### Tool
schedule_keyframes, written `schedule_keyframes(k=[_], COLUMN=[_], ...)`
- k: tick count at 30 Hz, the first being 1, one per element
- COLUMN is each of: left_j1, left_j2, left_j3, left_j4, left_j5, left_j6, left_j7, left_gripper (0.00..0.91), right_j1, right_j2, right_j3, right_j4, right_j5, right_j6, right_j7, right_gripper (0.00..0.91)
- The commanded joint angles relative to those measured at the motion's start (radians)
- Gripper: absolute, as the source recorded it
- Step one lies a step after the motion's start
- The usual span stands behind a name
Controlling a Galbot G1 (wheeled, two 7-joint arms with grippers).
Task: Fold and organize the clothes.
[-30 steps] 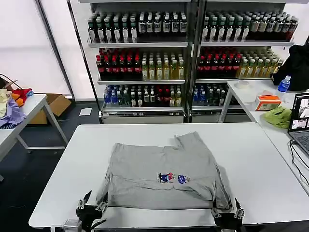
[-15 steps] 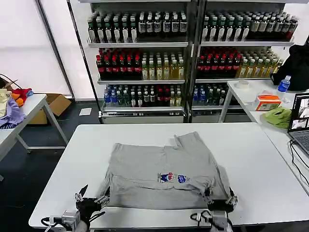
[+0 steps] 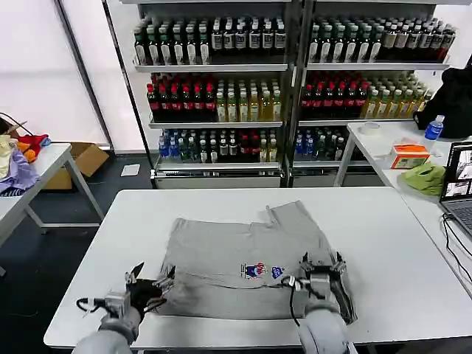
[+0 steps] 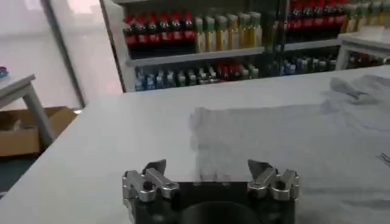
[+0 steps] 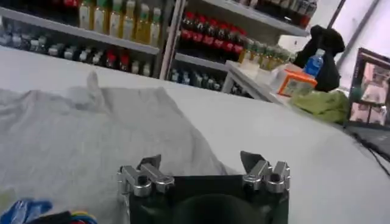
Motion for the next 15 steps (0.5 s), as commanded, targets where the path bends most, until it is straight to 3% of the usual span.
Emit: schedule_keyframes(k=[1, 15], left_j1=[-0.282, -0.428], left_j2=[0.051, 0.111], left_j3=[0.082, 0.160], left_j4=[0.192, 0.348], left_j5=[-0.062, -0.101], left_j6=[0.023, 0.023], left_j7=[0.072, 0.109], left_gripper=[0.907, 0.907], right_j1=[0.300, 0.418], right_j2=[0.040, 0.072], right_j3=[0.012, 0.018], right_j4=[-0.227, -0.389], right_j5=[0.123, 0.155], right_j6=[-0.012, 0.004], right_j7=[-0.002, -0.019], right_gripper=[0.907, 0.907])
